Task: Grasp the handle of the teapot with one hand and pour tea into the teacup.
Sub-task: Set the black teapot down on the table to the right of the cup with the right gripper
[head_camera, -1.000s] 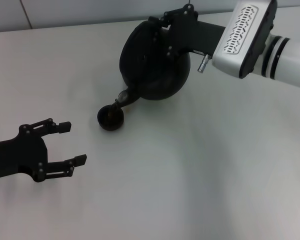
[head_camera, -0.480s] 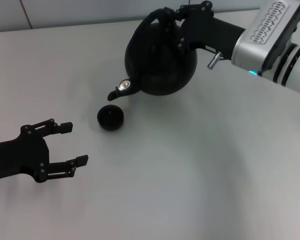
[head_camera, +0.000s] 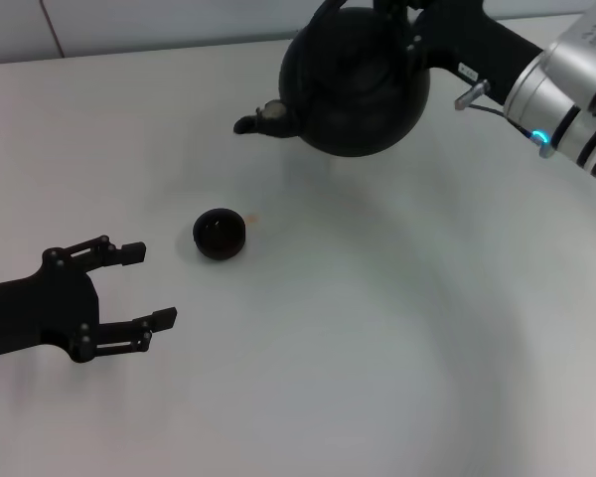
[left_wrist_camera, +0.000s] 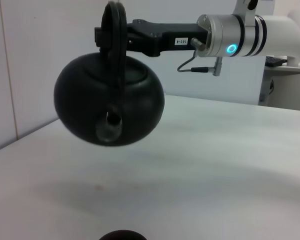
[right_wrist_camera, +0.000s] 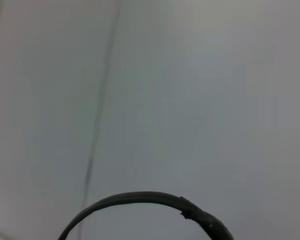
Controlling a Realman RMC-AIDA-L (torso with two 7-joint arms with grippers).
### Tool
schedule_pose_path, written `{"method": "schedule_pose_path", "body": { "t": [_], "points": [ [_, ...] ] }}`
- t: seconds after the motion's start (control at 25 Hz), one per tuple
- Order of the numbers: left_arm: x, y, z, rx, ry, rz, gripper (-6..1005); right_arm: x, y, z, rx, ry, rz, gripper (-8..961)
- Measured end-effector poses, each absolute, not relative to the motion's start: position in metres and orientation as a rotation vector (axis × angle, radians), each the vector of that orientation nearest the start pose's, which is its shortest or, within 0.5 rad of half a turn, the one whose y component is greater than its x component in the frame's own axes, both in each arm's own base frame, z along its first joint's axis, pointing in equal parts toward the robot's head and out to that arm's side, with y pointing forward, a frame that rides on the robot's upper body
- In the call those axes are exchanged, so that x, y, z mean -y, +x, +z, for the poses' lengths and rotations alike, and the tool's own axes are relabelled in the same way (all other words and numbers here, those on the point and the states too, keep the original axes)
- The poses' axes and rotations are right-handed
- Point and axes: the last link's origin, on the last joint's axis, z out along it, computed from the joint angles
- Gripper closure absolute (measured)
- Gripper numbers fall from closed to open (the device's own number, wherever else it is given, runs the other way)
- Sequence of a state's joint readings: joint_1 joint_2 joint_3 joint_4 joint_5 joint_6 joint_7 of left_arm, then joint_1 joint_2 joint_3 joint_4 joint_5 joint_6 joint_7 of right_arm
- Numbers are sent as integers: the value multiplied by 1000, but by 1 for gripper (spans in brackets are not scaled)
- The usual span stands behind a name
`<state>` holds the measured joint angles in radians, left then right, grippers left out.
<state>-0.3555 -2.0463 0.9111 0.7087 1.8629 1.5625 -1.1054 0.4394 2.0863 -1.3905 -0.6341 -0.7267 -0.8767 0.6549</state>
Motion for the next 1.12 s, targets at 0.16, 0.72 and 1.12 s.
{"method": "schedule_pose_path", "body": {
  "t": [0.16,0.72,1.12],
  "points": [
    [-288,-292,-2,293,-2784,-590,140,-389,243,-6,-355,-2004,793,839],
    [-288,-289,-4,289,-2785,-598,140,-381,262,-11,-601,-1975,865,838],
    [-290,-286,-6,277,-2793,-602,140,-373,280,-23,-676,-1986,804,838]
  ]
}}
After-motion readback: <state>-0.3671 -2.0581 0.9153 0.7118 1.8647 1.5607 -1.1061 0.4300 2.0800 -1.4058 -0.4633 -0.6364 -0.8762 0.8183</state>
